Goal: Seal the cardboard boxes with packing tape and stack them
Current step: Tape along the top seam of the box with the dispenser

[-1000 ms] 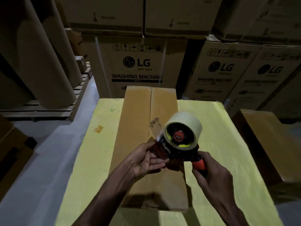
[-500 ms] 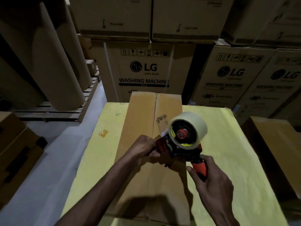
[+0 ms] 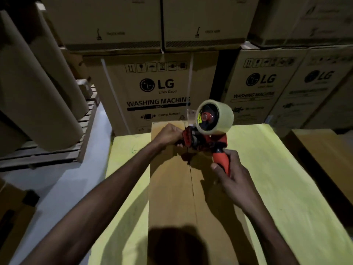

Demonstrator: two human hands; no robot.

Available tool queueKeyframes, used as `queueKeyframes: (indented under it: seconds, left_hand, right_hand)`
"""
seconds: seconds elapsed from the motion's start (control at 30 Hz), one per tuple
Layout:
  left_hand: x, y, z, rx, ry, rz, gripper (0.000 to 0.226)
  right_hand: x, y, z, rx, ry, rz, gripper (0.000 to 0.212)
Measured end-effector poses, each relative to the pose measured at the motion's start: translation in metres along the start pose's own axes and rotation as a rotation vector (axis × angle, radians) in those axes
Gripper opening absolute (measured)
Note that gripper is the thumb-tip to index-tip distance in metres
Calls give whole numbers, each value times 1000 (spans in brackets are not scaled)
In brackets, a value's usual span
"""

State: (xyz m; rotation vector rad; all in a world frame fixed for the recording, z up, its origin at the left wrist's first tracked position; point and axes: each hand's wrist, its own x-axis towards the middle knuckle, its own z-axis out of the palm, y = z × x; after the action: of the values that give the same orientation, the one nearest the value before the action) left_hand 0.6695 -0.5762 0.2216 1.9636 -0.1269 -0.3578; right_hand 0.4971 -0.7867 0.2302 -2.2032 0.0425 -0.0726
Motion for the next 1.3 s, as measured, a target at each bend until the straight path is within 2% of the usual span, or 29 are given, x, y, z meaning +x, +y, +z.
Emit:
queueKeyframes:
  seconds: [0.13,0.3,0.43,0.5,0.63,0.83,0.97,1.13,1.3]
  left_hand:
    - [65,3,-28,49,-92,44,25]
    - [118,9,-25,92,-153,107,21]
    - [151,1,-38,-13,-31,100,20]
    - [165,-5,-50,16,-17,88,22]
    - [180,-13,-54,63,-66,87,14]
    - [184,-28,-54,49,-146,108,22]
    - [184,-27,-51,41,-164,123,16]
    - [186,-24,-49,40,-166,133,21]
    - [185,-27,-50,65,-206,123,14]
  right_hand:
    - [46,-13,29,-7,135,20,38]
    - [80,-17,43,-45,231,51,38]
    - [88,-16,48,-52,251,87,40]
    - [82,-17,57,-67,261,81,41]
    - [62,-18,79,-126,312,34,44]
    - [33,-18,95,-73,347,51,40]
    - [31,-18,102,-72,380,67,39]
    - [31,-22,104,-91,391,47,40]
    - [30,-22,108,-103,410,40,41]
